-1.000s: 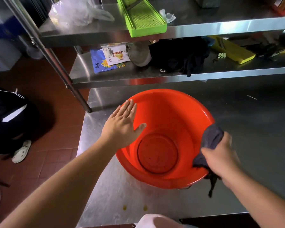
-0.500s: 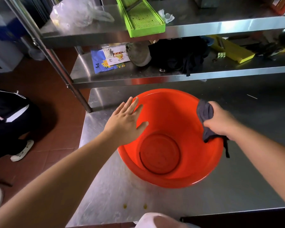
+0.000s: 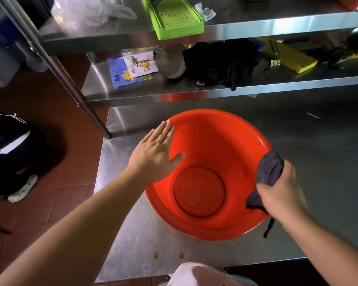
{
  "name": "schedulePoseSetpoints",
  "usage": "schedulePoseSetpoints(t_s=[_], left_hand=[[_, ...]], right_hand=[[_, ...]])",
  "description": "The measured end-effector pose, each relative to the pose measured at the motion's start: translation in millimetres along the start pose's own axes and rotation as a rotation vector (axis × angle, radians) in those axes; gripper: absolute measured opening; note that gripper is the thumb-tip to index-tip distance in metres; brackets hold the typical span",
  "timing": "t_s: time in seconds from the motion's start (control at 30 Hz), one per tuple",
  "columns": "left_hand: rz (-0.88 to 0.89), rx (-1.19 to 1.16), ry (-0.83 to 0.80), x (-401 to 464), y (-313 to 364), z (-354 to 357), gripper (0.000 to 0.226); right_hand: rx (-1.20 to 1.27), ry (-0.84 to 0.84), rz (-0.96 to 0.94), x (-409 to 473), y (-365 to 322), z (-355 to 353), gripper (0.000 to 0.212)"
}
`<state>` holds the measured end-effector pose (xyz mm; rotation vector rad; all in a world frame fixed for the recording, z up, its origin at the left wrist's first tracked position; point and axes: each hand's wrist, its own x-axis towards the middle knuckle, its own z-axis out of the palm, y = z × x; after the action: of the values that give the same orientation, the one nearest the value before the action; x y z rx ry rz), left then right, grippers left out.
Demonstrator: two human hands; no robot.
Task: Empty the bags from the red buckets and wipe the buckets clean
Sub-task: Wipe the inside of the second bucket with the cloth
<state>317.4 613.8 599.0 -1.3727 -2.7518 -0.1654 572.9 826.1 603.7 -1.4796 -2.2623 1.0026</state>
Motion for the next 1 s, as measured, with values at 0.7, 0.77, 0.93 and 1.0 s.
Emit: schedulePoseSetpoints(t_s=[0.7, 0.77, 0.93, 1.0], left_hand=[[-0.069, -0.233, 0.005, -2, -5, -25, 0.068], [-0.067, -0.205, 0.015, -13, 0, -30, 0.068], [-0.131, -0.157, -0.065, -46, 26, -22, 0.074], [-0.185, -0.134, -0.066, -47, 29, -18, 0.075]], right_hand=[[-0.057, -0.265, -0.694, -2, -33, -45, 0.058], [-0.001, -0.380, -0.708, -5, -48, -41, 0.054], [0.021, -0.705, -0.650, -20, -75, -20, 0.040], [-0.012, -0.863, -0.611, -28, -81, -5, 0.037]])
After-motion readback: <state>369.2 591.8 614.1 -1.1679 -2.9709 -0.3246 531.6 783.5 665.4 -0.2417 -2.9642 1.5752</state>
